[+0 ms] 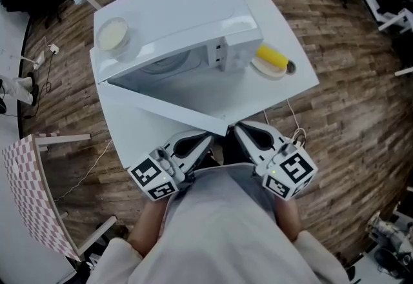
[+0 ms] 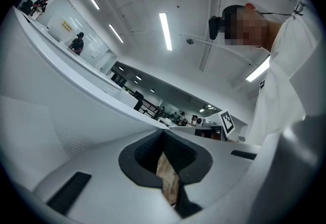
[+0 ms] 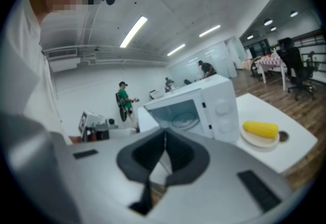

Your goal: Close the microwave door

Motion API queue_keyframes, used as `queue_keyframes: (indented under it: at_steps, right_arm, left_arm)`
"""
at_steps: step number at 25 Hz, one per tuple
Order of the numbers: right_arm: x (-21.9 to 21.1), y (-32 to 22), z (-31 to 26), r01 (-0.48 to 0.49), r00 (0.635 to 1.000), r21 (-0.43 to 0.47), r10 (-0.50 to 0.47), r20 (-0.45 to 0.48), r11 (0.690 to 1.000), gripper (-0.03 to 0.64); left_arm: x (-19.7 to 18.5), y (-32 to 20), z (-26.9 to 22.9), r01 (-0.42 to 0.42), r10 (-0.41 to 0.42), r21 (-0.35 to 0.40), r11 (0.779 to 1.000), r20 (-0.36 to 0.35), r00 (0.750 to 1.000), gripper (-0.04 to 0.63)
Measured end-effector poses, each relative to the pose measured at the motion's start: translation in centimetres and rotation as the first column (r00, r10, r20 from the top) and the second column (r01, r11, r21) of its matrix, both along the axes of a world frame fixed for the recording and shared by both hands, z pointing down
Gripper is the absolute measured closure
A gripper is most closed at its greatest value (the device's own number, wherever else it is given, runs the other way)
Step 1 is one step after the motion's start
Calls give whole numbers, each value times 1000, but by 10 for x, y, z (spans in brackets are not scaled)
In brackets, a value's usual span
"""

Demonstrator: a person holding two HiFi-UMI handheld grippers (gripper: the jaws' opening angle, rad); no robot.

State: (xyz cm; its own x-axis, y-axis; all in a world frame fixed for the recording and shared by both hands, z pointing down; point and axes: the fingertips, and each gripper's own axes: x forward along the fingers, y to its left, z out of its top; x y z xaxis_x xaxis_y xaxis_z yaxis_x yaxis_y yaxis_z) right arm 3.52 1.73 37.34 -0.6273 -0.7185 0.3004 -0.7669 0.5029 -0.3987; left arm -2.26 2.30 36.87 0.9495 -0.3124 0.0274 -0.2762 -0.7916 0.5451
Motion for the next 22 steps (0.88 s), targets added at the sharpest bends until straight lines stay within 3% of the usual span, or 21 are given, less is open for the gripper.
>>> queue_keyframes:
  at_steps: [22]
  right_arm:
    - [12,-24,5,34,999,-12,-34,2,999,594]
  left_arm:
    - [12,-25,3,23,-23,-13,1000,4,1000,577]
